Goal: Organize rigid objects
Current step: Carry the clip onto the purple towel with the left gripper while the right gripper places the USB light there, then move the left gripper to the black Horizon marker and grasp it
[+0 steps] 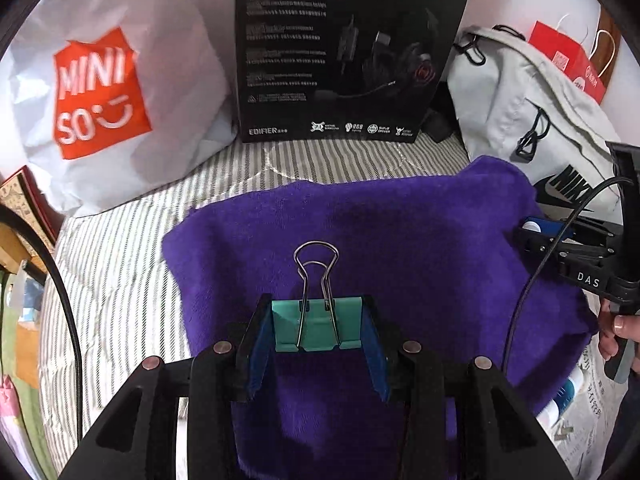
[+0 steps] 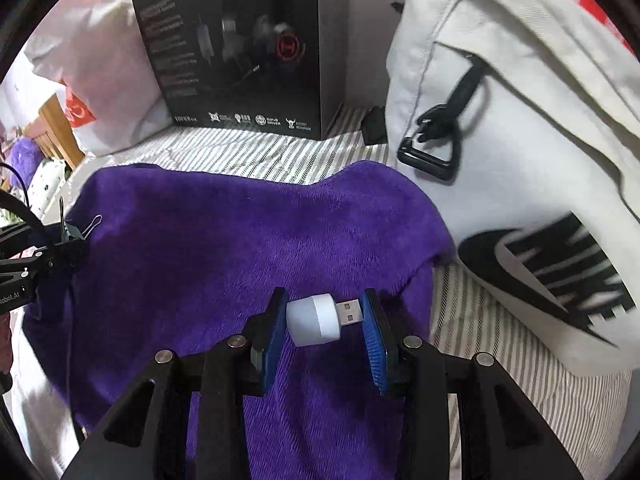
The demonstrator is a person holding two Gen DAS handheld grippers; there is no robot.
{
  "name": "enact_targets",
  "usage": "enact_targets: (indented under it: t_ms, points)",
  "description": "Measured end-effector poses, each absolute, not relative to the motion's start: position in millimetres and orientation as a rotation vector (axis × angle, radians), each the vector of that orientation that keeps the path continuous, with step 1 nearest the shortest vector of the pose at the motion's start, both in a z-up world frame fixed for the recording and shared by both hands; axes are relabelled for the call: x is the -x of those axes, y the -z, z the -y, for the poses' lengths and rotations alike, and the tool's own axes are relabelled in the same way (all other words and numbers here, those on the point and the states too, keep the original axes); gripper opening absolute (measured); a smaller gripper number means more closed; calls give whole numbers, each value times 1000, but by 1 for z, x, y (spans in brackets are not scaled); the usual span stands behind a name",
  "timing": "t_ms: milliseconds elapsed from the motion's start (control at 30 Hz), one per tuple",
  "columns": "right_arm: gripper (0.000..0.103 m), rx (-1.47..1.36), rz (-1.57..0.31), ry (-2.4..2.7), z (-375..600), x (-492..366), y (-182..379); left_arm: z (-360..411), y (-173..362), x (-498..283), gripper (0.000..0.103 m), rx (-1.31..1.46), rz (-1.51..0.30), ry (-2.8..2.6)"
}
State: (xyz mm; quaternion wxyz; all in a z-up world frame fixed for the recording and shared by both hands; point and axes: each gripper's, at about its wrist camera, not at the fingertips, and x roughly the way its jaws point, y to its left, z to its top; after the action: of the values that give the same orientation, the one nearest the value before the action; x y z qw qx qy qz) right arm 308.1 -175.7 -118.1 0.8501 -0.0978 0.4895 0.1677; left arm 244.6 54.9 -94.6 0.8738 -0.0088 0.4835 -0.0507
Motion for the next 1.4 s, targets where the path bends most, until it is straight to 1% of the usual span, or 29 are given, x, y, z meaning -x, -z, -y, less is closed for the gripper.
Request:
enact_targets:
  t_ms: [200,567,633,667,700,733,767,800,933,1100,1400]
  points:
    - [37,247,-1070,-344,165,-322,130,-49,106,-261,40,-21,-1047,97]
    - [37,247,-1092,-363,166,-323,132,-44,112,-266,40,-75,-1083,72]
    - [42,252,-1099,-363,167,-322,132,-43,113,-264,40,-75,-1085,70]
    - [48,254,-1101,-363,167,-321,132,-44,113,-263,41,-74,-1089,71]
    - [49,253,-1102,-372,168,-319,132,-44,112,-262,44,-71,-1099,62]
    - [51,256,-1100,-383,168,-316,131,-45,112,-260,50,-69,-1108,59]
    - [54,258,-1093,-389,168,-313,131,-45,113,-259,54,-66,-1120,52]
    - [59,261,-1088,-392,168,-309,131,-45,113,-256,55,-63,-1126,59]
    - [59,257,-1084,-378,170,-298,127,-42,110,-242,56,-69,-1138,43]
    - [61,221,-1047,-363,184,-274,107,-45,88,-213,56,-35,-1111,8]
    - [62,116,-993,-363,214,-199,75,-28,53,-136,56,-22,-1045,13]
